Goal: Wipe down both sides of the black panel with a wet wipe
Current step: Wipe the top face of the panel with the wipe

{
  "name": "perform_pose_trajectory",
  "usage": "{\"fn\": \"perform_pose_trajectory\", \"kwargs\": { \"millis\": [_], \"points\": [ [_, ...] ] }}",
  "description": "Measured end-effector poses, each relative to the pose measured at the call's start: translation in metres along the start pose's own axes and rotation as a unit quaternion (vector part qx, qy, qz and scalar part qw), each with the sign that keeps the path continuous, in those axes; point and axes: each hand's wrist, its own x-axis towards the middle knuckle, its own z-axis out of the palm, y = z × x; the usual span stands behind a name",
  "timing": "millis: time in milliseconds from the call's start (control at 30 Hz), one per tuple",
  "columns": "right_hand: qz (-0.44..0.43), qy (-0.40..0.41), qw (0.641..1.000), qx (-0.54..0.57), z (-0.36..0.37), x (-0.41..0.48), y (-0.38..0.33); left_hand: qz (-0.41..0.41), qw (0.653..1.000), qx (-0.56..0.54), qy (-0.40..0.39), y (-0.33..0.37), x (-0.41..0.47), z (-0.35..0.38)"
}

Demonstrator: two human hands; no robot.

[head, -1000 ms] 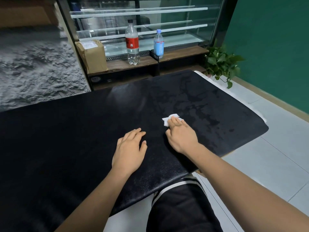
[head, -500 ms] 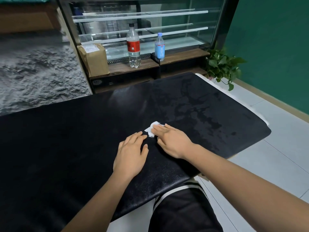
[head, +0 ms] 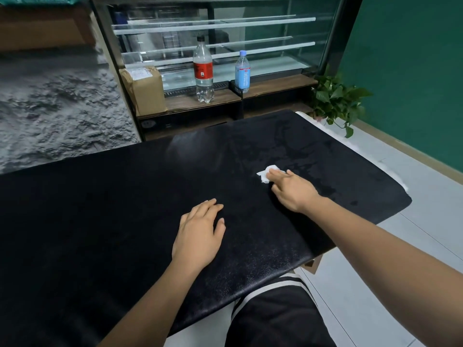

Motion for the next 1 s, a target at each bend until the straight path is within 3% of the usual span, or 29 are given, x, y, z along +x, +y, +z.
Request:
{"fn": "perform_pose_trajectory", "kwargs": {
  "millis": [167,333,767,1000],
  "points": [
    [0.072,0.041,0.996,-0.042,0.009,0.007,-0.004,-0.002,1.000,-0.003,0.001,0.000,0.001,0.001],
    [0.077,0.044,0.994,-0.066,0.020,0.018,-0.032,-0.003,1.000,0.002,-0.001,0.001,0.001,0.001],
    [-0.117,0.046,0.991,-0.034,0.032,0.023,-0.089,-0.001,1.000,0.001,-0.001,0.000,0.002,0.002],
    [-0.134,-0.014,0.990,-0.035,0.017,0.032,-0.060,-0.003,1.000,0.004,-0.001,-0.001,0.002,0.002]
  ]
}}
